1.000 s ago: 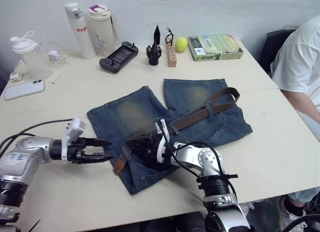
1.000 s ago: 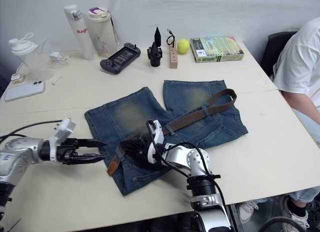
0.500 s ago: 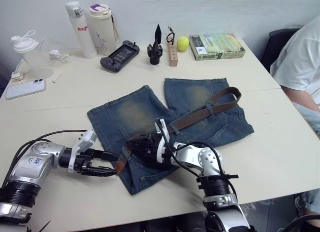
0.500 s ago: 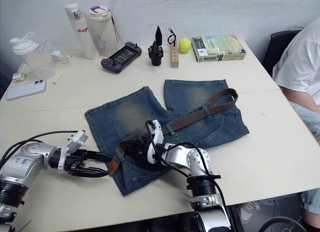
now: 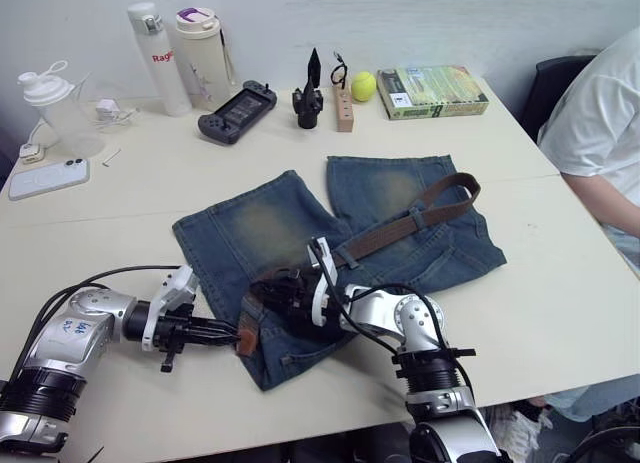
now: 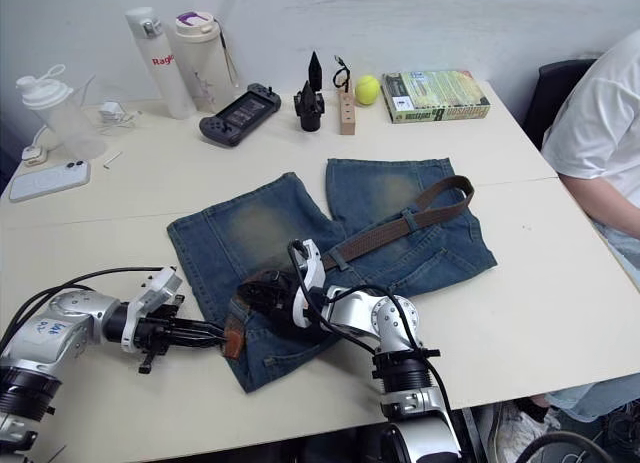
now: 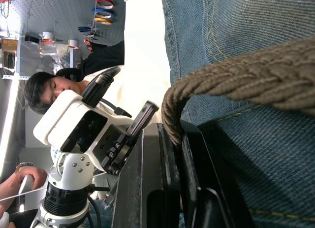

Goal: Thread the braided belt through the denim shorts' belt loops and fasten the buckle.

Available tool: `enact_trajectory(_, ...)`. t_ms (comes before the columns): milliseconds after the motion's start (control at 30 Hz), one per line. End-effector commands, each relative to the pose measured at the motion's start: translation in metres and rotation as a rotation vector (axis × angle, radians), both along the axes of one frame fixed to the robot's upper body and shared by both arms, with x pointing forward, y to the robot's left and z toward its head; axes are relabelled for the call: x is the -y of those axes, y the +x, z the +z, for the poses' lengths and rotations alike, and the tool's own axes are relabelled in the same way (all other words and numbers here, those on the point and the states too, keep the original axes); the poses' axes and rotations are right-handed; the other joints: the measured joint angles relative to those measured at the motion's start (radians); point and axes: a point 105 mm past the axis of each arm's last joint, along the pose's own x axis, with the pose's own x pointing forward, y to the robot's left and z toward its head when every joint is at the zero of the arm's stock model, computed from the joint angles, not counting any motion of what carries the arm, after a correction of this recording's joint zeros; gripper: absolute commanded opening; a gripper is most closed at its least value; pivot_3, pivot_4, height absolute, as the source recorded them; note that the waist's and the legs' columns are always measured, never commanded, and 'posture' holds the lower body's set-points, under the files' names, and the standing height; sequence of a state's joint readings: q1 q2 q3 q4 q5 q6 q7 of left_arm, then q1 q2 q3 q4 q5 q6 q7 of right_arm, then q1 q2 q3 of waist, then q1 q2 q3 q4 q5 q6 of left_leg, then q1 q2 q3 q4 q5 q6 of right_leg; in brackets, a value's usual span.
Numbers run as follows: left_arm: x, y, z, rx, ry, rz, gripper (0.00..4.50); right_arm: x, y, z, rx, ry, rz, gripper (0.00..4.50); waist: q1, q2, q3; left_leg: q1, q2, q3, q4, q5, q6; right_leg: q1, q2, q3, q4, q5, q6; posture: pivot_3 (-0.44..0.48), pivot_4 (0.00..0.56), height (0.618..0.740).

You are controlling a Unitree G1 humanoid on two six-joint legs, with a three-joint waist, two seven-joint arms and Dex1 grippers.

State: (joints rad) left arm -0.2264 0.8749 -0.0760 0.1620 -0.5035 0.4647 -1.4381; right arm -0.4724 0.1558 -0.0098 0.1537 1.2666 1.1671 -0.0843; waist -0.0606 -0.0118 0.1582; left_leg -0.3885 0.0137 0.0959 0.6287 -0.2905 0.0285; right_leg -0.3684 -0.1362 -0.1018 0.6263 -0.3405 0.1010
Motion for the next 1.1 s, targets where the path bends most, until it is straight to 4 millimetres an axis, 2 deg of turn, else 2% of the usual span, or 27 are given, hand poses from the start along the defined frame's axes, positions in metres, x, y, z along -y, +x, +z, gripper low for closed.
enact_trajectory(33,0.003,-0.002,0.008,0.022,-0.015,-0.019,0.01,-0.001,-0.003,-0.025,-0.074,-0.070,-0.021,0.00,0.000,0.000,0.000,0.000,0.000,0.000,0.000,0.000,0.000,0.000,0.000,0.000,0.000,0.000,0.000,0.000,0.150,0.740)
enact_trajectory(400,-0.007,0.004,0.010,-0.053,-0.021,0.062,0.01,-0.002,-0.003,-0.024,-0.062,-0.068,-0.019,0.00,0.001,0.001,0.001,0.000,0.000,0.000,0.000,0.000,0.000,0.000,0.000,0.000,-0.003,0.000,0.000,0.000,0.150,0.740)
enact_trajectory(433,-0.009,0.007,0.011,-0.055,-0.018,0.068,0.77,-0.002,-0.003,-0.024,-0.061,-0.067,-0.020,0.00,0.001,0.001,0.001,0.000,0.000,0.000,0.000,0.000,0.000,0.000,0.000,0.000,-0.003,0.000,0.000,0.000,0.150,0.740)
enact_trajectory(467,-0.011,0.010,0.011,-0.054,-0.013,0.067,0.97,-0.002,-0.002,-0.024,-0.060,-0.066,-0.020,0.00,0.001,0.001,0.001,0.000,0.000,0.000,0.000,0.000,0.000,-0.001,0.000,0.000,-0.003,0.000,0.000,0.000,0.150,0.740)
enact_trajectory(500,-0.011,0.012,0.012,-0.051,-0.008,0.065,1.54,-0.002,-0.002,-0.024,-0.059,-0.066,-0.021,0.00,0.002,0.001,0.001,0.000,0.000,0.000,0.000,0.000,-0.001,-0.001,0.000,0.000,-0.003,0.000,-0.001,0.000,0.150,0.740)
enact_trajectory(667,-0.008,0.016,0.020,-0.078,-0.038,0.038,3.73,-0.001,-0.001,-0.024,-0.058,-0.066,-0.030,0.00,0.002,0.001,0.001,-0.001,0.000,0.000,0.000,0.000,-0.001,-0.001,0.000,0.000,-0.003,0.000,-0.001,0.000,0.150,0.740)
enact_trajectory(767,0.000,0.015,0.021,-0.095,-0.049,0.003,3.73,0.000,0.000,-0.024,-0.059,-0.065,-0.037,0.00,0.000,0.000,0.000,0.000,0.000,0.000,0.000,0.000,-0.001,-0.002,0.000,0.000,-0.002,0.000,-0.001,0.000,0.150,0.740)
enact_trajectory(1000,0.011,-0.001,0.005,-0.146,-0.023,-0.079,3.73,0.001,0.000,-0.024,-0.058,-0.066,-0.045,0.00,0.001,0.000,0.000,0.000,0.000,0.000,0.000,0.000,-0.001,-0.001,0.000,0.000,-0.002,0.000,-0.001,0.000,0.150,0.740)
enact_trajectory(1100,0.014,-0.001,0.003,-0.143,-0.028,-0.071,3.73,0.001,0.000,-0.024,-0.058,-0.066,-0.047,0.00,0.001,0.001,0.000,0.000,0.000,0.000,0.000,0.000,-0.001,-0.001,-0.001,0.001,-0.003,0.000,-0.001,0.000,0.150,0.740)
